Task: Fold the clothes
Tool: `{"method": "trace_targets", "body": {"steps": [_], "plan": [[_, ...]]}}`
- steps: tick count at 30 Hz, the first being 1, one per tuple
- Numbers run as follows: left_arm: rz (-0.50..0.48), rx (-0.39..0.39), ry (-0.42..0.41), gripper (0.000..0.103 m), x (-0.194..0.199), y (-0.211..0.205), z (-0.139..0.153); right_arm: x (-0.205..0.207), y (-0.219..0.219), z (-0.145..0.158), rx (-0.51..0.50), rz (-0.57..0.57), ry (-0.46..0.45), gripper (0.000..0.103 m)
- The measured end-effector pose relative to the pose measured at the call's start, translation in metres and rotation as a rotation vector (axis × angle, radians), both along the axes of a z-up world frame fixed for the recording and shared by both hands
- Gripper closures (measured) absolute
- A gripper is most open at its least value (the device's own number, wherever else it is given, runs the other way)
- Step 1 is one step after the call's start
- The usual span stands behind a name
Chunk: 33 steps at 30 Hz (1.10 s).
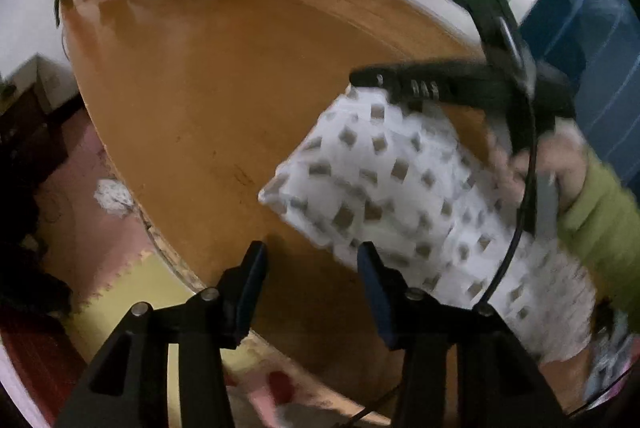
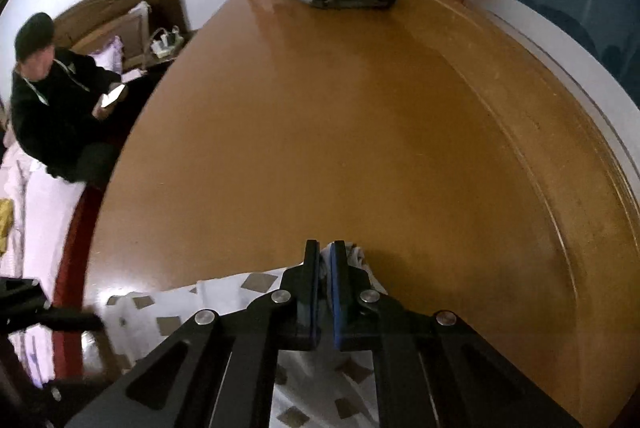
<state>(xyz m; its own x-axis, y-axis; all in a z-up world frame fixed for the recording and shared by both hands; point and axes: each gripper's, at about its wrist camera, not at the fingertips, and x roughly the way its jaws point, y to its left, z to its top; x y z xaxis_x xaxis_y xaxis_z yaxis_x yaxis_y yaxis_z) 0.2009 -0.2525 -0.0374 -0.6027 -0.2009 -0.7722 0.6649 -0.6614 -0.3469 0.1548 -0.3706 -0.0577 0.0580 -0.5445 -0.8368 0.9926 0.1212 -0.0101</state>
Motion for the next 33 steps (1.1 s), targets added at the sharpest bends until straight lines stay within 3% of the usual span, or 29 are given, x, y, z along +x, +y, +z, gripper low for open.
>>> {"method": "trace_targets", "body": {"steps": [4, 6, 10, 15, 21, 26, 33], "plan": [[0.003, -0.003, 0.073, 0.06, -0.013, -0.018, 0.013, 0.001, 0.007, -0.001, 0.01, 0.037, -0.06, 0.097], [-0.016, 0.021, 0.073, 0.06, -0.026, -0.027, 0.009, -0.001, 0.011, -0.001, -0.007, 0.028, -0.022, 0.097], [-0.016, -0.056, -0.061, 0.063, -0.046, -0.023, -0.01, -0.005, 0.018, 0.0, -0.041, 0.009, 0.054, 0.098], [-0.012, -0.053, -0.057, 0.066, -0.032, -0.034, -0.014, -0.041, 0.001, -0.011, -0.055, -0.194, 0.169, 0.103], [-0.032, -0.048, -0.076, 0.064, -0.031, -0.043, -0.013, -0.057, 0.031, -0.004, -0.019, -0.146, 0.023, 0.102], [-0.061, -0.017, -0.015, 0.067, -0.028, -0.037, 0.0, -0.07, 0.055, 0.001, 0.012, -0.105, -0.099, 0.077], [-0.108, -0.024, 0.039, 0.067, -0.029, -0.023, 0.015, -0.088, 0.09, 0.009, 0.055, -0.047, -0.27, 0.077]]}}
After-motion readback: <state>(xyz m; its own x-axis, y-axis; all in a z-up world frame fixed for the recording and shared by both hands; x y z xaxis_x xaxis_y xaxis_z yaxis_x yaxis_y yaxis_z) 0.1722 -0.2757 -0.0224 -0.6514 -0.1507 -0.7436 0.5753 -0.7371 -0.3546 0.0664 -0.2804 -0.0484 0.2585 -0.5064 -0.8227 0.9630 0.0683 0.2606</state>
